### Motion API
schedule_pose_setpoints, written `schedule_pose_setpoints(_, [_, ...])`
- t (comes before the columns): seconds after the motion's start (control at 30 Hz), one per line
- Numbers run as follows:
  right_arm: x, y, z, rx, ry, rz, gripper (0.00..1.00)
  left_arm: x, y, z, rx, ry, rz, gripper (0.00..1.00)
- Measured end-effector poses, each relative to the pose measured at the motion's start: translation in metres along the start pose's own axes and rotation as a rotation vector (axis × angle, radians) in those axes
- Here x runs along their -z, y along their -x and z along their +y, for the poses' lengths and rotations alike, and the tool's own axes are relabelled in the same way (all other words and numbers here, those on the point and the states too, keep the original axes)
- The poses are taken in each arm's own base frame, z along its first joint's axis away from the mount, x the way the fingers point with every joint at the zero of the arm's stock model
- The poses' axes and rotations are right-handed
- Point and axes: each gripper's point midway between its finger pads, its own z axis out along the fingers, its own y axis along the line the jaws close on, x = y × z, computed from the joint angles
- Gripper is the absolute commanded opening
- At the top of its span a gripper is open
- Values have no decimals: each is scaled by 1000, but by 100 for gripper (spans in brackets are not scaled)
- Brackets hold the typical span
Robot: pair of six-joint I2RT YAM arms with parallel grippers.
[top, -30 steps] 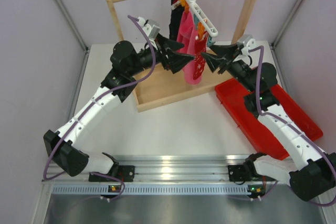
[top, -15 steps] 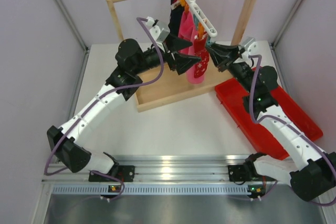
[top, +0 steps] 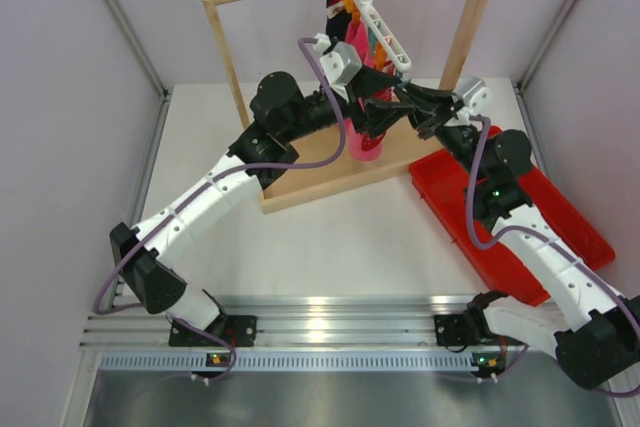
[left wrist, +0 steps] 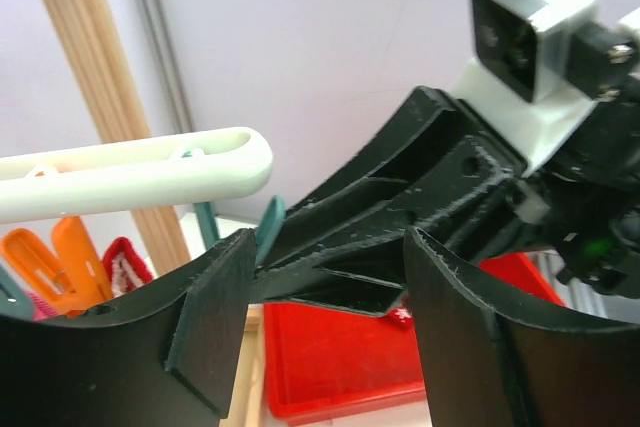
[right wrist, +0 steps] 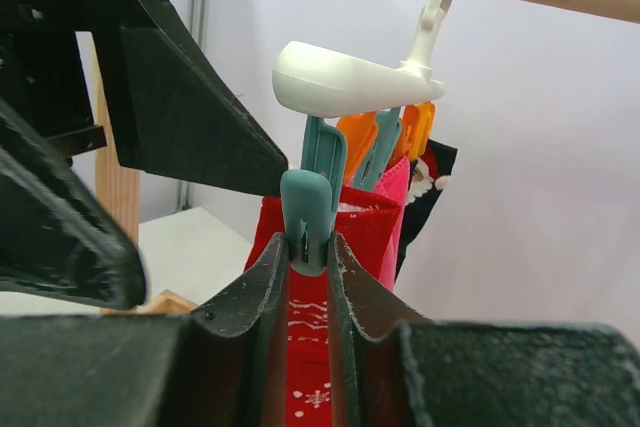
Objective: Clip the socks to the hanger
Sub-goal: Open the clamp at the hanger.
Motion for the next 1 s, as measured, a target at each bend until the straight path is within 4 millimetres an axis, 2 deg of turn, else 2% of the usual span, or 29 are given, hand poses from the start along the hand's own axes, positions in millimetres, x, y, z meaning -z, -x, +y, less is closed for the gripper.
schedule_pose_setpoints(0.27, [0,-1,-2,4,-13,4,0,-6,-6,15,-57,65,-2,65])
schedule_pose_setpoints(0.5, [0,0,-2,6,-15,3,0,-8,-3,16,-84,77,-21,68])
schedule_pose_setpoints(0.77, [0,-2,-2,5,-18,9,0,-4,-2,15,-102,94,-24,71])
schedule_pose_setpoints(1.0, [0,-4,-2,0,-18,16,0,4,-1,30,-114,174,-24,75])
